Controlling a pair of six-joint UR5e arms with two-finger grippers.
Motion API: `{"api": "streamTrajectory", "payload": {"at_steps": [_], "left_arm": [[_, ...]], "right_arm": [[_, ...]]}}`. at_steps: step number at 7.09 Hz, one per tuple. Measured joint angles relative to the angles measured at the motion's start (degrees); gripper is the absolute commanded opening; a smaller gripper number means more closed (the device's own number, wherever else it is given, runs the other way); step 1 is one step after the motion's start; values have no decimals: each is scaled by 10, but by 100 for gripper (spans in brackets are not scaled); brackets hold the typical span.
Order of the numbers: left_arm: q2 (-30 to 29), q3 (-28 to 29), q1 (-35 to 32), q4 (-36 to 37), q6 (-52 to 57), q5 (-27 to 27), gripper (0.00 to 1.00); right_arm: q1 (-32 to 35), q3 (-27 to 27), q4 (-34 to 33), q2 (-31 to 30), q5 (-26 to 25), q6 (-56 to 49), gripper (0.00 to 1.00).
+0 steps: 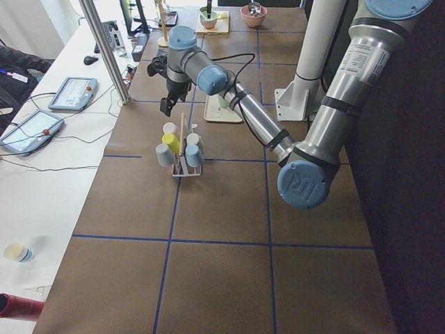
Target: Pick up and place green cup on tray
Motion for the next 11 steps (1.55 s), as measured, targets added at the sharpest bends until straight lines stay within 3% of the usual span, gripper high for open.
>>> {"api": "streamTrajectory", "payload": {"at_steps": [2, 5, 8, 11], "left_arm": [[46, 57, -56, 91, 113, 2, 100], [113, 160, -115, 103, 228, -3, 100], [134, 180, -136, 92, 240, -11, 100], [150, 181, -138, 81, 240, -14, 100]], "right_arm": [[11, -1, -1, 0, 19, -2, 100], [42, -18, -2, -5, 50, -40, 100], [124, -120, -1, -7, 87, -222, 100], [168, -170, 0, -25, 90, -310, 100]]}}
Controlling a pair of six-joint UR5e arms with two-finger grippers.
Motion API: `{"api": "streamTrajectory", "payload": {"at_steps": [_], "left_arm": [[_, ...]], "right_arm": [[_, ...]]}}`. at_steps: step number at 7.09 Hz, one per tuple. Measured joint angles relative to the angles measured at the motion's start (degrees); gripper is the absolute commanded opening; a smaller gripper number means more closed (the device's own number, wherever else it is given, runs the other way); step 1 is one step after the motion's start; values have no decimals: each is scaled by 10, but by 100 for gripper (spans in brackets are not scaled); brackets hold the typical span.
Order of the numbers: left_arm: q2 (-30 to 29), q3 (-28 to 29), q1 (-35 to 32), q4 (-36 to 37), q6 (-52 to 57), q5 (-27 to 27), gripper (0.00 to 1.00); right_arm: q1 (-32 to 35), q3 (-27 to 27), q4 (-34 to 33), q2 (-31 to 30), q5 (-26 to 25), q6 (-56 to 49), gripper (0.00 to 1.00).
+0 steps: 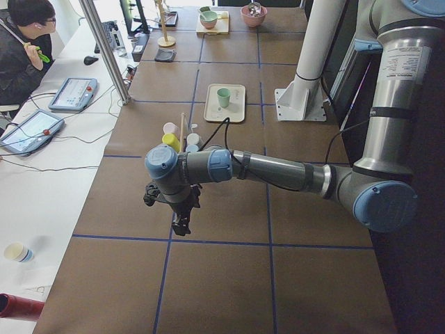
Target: Pick up and place green cup on tray
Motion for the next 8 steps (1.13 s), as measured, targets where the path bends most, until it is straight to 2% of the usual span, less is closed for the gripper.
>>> {"api": "streamTrajectory", "payload": {"at_steps": [3, 5, 8], "left_arm": [[52, 14, 0, -68, -1, 0, 100], [62, 46, 0, -113, -2, -1, 100], [63, 53, -6, -126, -7, -23, 100]], "right_arm": [[14, -5, 1, -4, 1, -6, 100], [14, -6, 1, -2, 1, -4, 100], [20, -8, 0, -3, 2, 15, 100]]}}
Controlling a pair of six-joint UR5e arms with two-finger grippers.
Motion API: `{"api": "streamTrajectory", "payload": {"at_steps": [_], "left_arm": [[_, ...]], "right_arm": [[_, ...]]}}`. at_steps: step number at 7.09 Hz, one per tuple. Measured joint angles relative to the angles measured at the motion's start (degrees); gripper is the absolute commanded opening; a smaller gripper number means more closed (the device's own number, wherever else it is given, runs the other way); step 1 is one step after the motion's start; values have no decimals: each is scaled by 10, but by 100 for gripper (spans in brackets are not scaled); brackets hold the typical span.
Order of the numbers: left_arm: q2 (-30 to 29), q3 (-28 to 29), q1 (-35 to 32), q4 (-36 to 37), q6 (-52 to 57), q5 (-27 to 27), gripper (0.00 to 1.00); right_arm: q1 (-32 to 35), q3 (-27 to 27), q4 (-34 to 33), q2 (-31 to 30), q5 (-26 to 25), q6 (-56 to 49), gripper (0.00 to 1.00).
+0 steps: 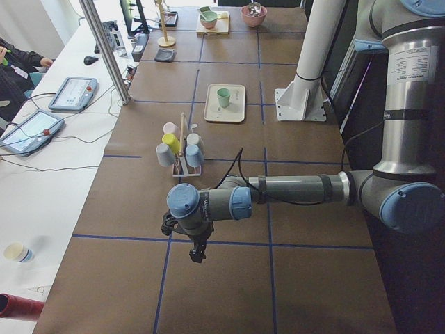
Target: Pick up and place green cup on tray
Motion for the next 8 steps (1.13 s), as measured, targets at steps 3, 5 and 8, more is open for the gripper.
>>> {"api": "streamTrajectory", "payload": {"at_steps": [3, 5, 8], "left_arm": [[-9, -7, -17, -1, -25, -2, 100], [-12, -8, -19, -1, -34, -1, 100], [-14, -8, -19, -1, -36, -1, 100]], "right_arm": [[5, -3, 0, 0, 2, 13, 100], [6, -4, 0, -1, 2, 13, 100], [6, -4, 0, -2, 2, 13, 100]]}}
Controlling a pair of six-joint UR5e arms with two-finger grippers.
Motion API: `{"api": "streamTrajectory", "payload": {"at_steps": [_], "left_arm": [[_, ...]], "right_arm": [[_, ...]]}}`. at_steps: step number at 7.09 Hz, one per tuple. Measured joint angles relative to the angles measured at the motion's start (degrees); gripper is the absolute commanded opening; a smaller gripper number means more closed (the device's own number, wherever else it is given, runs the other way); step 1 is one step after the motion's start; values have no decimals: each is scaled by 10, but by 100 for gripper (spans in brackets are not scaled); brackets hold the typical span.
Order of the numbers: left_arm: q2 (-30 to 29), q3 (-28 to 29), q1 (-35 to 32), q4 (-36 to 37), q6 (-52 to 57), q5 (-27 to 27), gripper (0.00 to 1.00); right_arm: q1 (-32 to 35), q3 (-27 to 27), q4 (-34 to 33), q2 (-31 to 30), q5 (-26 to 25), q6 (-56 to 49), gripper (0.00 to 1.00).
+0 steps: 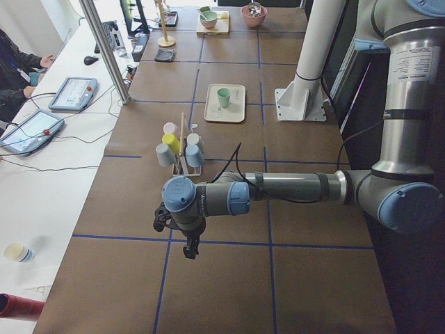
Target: Pick up and place green cup on tray
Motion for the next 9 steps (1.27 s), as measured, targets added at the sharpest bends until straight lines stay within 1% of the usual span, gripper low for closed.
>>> {"api": "streamTrajectory", "payload": {"at_steps": [4, 9], "left_arm": [[-1, 0, 0, 0, 0, 0, 100], [-2, 0, 0, 0, 1, 0, 100]], "right_arm": [[0, -7, 0, -1, -5, 32, 100], [0, -9, 0, -1, -11, 39, 100]]}}
